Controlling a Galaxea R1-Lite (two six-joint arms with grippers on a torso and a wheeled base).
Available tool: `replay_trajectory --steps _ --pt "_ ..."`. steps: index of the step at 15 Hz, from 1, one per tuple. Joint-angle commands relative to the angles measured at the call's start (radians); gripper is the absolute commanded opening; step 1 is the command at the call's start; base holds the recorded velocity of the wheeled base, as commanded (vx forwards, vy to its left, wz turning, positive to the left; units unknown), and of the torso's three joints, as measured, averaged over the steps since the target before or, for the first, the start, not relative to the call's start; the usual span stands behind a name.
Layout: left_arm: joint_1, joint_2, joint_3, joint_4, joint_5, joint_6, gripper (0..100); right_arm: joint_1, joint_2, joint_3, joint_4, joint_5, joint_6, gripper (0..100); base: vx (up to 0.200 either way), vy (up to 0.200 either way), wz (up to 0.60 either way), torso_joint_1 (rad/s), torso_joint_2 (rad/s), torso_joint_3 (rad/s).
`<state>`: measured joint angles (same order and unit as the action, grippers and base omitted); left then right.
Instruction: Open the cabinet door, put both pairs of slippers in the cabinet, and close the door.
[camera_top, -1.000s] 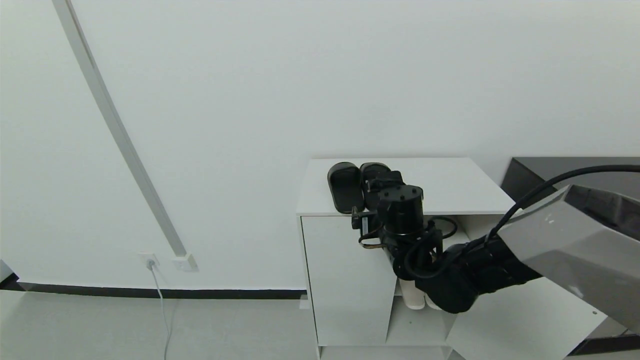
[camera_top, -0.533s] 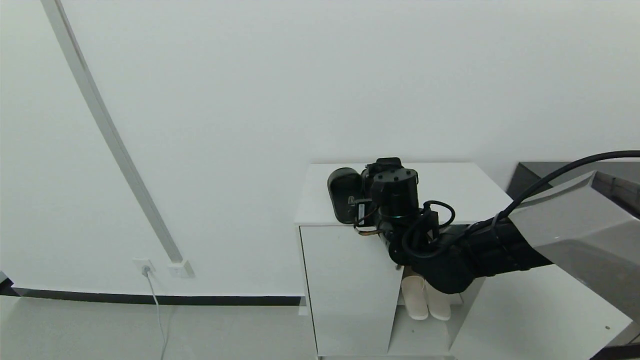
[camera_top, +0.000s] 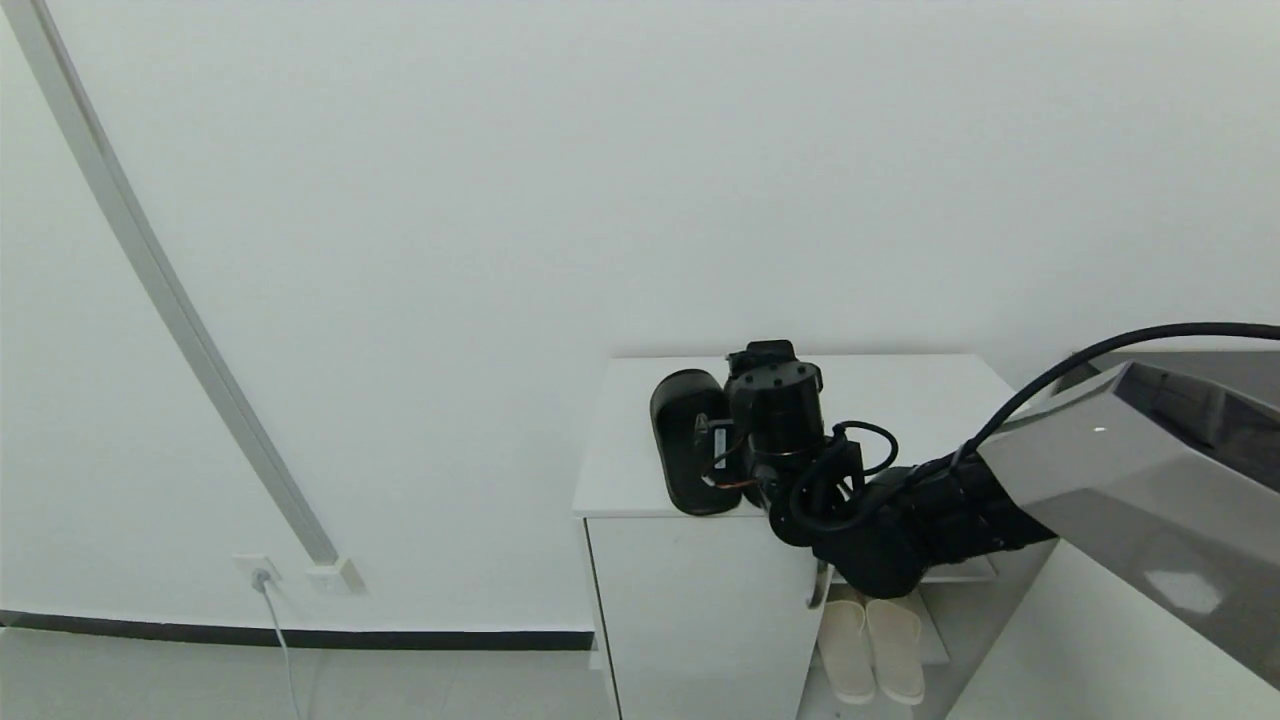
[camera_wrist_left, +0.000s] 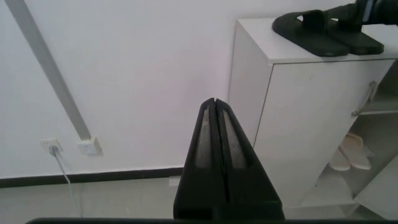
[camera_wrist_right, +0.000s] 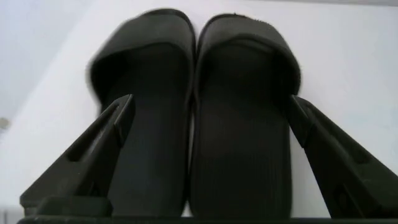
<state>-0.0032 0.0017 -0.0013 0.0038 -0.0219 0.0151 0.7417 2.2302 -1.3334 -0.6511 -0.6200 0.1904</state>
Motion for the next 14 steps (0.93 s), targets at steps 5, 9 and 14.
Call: replay_trajectory --steps 5,9,14 --pt "0.0 0.0 0.0 0.001 0.0 -0.001 0 -0.019 0.074 -0.047 -0.005 0.06 0.001 100 0.0 0.0 0.0 0.0 0.0 0.0" --pt "0.0 0.0 0.0 0.001 0.0 -0.001 0 -0.042 0.149 -0.142 0.002 0.059 -0.009 100 0.0 0.0 0.0 0.0 0.0 0.0" --pt "-0.001 0.0 0.0 0.001 0.0 -0.003 0 -0.068 0.23 -0.244 0.001 0.059 -0.04 100 0.0 0.0 0.0 0.0 0.0 0.0"
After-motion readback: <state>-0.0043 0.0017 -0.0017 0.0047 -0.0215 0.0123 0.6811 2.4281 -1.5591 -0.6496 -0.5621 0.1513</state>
